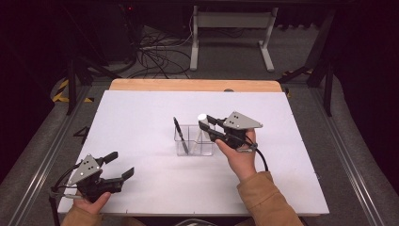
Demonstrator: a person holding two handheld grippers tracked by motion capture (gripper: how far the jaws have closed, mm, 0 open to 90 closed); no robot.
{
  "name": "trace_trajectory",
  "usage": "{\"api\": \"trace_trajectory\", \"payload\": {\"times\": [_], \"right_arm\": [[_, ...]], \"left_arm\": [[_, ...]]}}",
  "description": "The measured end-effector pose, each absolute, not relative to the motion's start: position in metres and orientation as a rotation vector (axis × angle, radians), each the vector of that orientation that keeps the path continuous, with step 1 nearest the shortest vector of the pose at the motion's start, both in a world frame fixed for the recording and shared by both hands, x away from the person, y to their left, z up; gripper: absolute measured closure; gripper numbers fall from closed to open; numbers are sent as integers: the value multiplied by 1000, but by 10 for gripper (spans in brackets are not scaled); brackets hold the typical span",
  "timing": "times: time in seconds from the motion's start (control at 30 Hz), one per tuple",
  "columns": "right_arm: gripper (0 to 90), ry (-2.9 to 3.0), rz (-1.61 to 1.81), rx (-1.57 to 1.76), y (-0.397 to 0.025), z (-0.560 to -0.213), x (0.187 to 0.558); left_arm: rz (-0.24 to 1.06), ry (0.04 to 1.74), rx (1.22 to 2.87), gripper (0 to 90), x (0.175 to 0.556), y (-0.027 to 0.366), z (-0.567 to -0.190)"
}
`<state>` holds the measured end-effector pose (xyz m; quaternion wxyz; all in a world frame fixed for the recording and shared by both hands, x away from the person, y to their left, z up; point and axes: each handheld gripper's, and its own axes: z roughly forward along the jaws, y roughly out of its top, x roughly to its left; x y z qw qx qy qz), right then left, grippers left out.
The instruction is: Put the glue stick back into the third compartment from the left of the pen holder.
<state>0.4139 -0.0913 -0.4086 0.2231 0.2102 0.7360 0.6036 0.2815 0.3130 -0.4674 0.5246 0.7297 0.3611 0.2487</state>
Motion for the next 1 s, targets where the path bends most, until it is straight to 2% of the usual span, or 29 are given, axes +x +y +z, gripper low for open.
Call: {"api": "trace_trajectory", "payload": {"times": [1.0], "right_arm": [[672, 2096, 1646, 645, -93, -440, 421]], "left_arm": [[584, 863, 1749, 164, 282, 313, -468]]}}
